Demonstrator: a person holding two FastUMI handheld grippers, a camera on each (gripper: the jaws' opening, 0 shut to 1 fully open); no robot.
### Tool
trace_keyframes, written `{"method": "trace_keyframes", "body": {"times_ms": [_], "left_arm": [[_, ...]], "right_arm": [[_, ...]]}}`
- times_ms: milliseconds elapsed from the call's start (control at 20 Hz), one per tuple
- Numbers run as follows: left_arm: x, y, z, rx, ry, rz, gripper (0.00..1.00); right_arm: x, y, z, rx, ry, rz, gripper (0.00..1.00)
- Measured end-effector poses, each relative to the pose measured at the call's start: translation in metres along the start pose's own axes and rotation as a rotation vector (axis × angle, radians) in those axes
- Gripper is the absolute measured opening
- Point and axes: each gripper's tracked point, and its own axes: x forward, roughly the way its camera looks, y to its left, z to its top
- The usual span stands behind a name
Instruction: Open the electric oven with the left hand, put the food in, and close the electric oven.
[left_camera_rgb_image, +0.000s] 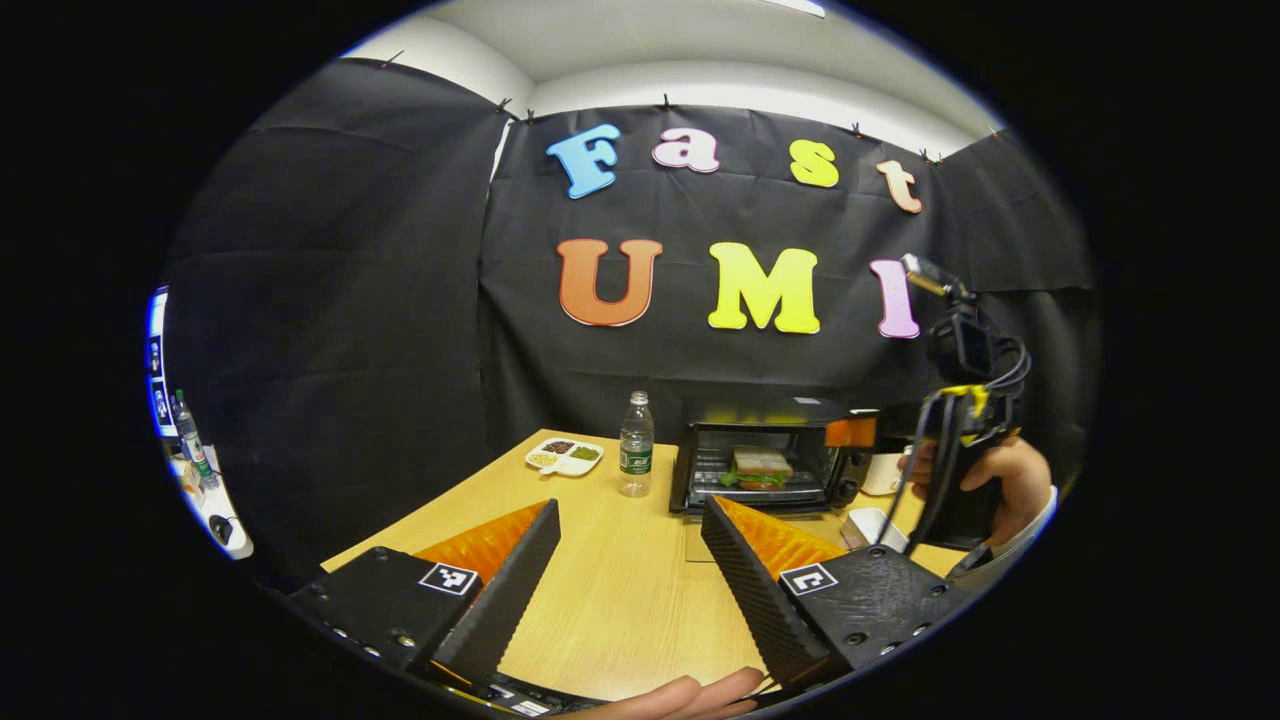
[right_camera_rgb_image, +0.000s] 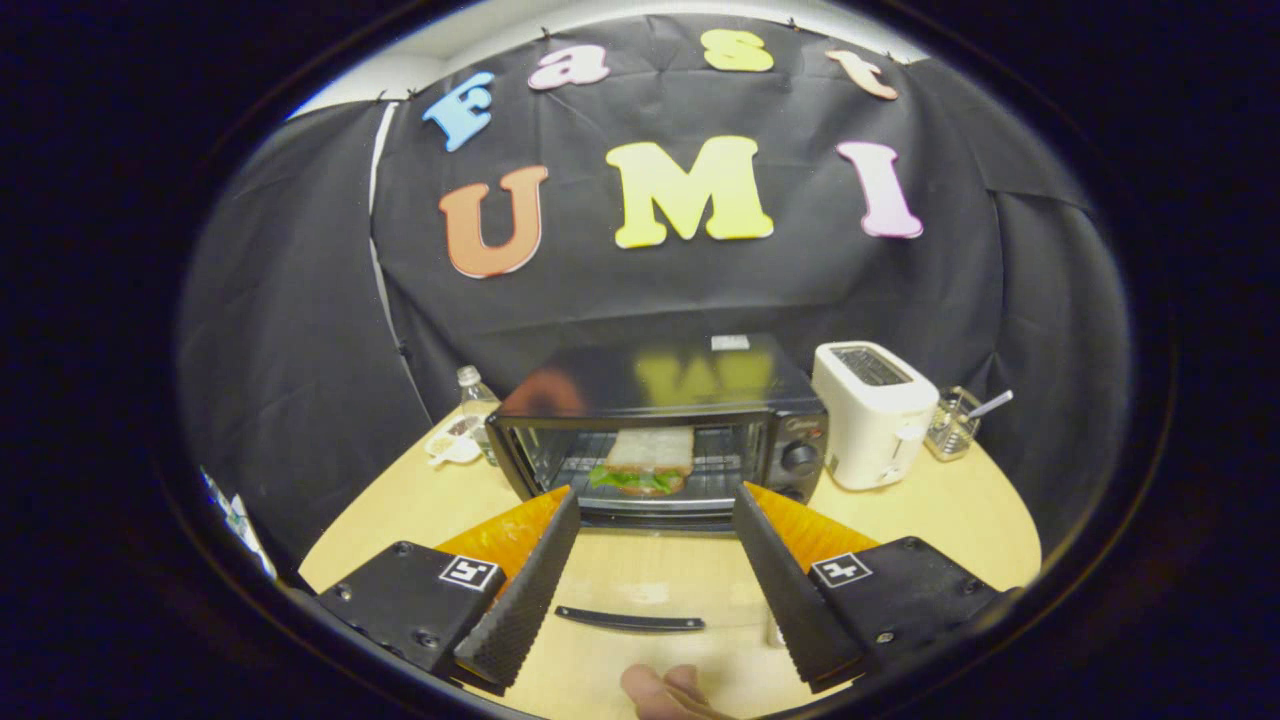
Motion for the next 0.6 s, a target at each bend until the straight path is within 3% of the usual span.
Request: {"method": "trace_keyframes", "body": {"times_ms": [300,350,400,550,600], "left_arm": [[0.023,-0.043,-0.007,0.010,0.026,-0.055,0.94],[0.026,-0.051,-0.008,0.016,0.030,-0.064,0.94],[0.029,-0.058,-0.010,0.020,0.031,-0.075,0.94],[0.042,-0.082,-0.016,0.025,0.044,-0.115,0.94],[0.046,-0.089,-0.019,0.031,0.052,-0.125,0.94]], "right_arm": [[-0.092,-0.054,0.051,0.020,-0.169,-0.024,0.99],[-0.108,-0.064,0.061,0.036,-0.203,-0.028,0.89],[-0.124,-0.075,0.069,0.043,-0.232,-0.043,0.98],[-0.164,-0.111,0.093,0.021,-0.334,-0.114,0.98],[-0.175,-0.119,0.098,0.013,-0.362,-0.126,0.88]]}}
